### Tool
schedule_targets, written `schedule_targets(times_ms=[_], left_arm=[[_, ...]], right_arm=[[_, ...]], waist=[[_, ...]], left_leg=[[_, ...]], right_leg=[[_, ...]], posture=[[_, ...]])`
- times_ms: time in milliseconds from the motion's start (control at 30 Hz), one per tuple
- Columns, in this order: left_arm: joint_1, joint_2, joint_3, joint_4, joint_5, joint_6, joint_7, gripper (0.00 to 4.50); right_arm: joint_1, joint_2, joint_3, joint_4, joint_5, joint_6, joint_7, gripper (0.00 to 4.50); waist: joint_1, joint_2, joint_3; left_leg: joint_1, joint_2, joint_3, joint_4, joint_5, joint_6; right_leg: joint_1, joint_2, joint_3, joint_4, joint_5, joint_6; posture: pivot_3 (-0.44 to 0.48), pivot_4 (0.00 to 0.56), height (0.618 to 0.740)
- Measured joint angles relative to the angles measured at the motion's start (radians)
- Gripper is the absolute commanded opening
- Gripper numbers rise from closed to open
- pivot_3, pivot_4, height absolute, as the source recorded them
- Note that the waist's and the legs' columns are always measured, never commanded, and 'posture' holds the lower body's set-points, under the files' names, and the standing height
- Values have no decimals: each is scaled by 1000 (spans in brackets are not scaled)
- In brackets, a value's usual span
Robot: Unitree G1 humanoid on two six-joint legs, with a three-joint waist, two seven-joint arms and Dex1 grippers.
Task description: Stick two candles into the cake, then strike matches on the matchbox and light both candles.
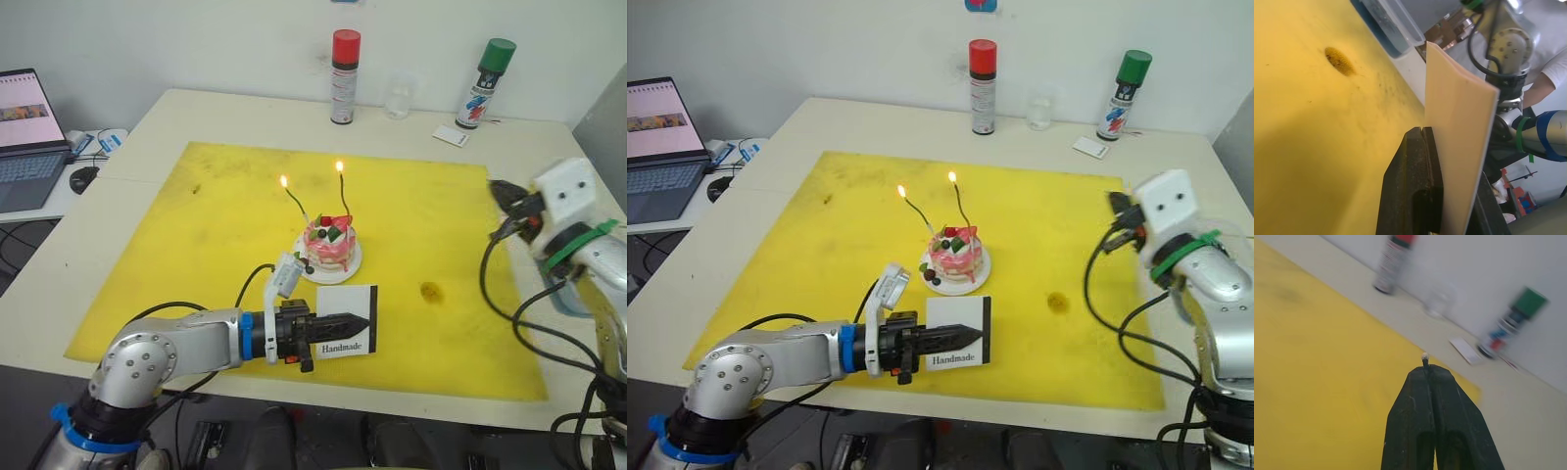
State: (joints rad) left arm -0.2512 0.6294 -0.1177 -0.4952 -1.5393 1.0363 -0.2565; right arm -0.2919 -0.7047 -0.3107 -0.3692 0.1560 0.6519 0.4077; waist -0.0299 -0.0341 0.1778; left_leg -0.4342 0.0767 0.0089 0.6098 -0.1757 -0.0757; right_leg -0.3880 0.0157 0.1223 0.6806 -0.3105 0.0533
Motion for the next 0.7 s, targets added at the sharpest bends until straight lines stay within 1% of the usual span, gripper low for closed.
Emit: schedule_targets(times_ms=[133,333,500,600,633,700], left_arm=[[-7,-38,-5,18,35,0,0,0],[-20,-83,-6,37,69,2,6,0],[-9,-87,-5,38,89,4,9,0],[8,-86,-5,36,90,6,10,0],[10,-85,-4,35,90,6,10,0],[14,-82,1,34,90,7,10,0]], right_arm=[[-2,-25,-67,143,-51,3,-71,41],[-43,-58,-72,381,-79,8,-125,41],[-73,-86,-64,549,-102,-36,-134,41],[-77,-86,-62,583,-107,-58,-149,608],[-76,-85,-62,585,-107,-60,-152,886],[-76,-80,-62,584,-107,-74,-157,1615]], waist=[[-1,0,0],[-4,0,0],[-4,1,-1],[-4,2,-1],[-4,2,-1],[-4,2,-1]], left_leg=[[0,0,-1,0,0,0],[0,0,1,1,0,0],[0,0,1,1,0,0],[0,0,0,1,0,0],[0,0,0,1,0,0],[0,0,0,1,0,0]], right_leg=[[0,0,0,1,0,0],[0,0,1,1,1,1],[0,0,1,1,1,1],[0,0,1,1,1,1],[0,0,1,1,1,1],[1,0,1,1,1,2]], posture=[[0,150,740],[0,150,740],[0,150,740],[0,150,740],[0,150,740],[0,150,740]])
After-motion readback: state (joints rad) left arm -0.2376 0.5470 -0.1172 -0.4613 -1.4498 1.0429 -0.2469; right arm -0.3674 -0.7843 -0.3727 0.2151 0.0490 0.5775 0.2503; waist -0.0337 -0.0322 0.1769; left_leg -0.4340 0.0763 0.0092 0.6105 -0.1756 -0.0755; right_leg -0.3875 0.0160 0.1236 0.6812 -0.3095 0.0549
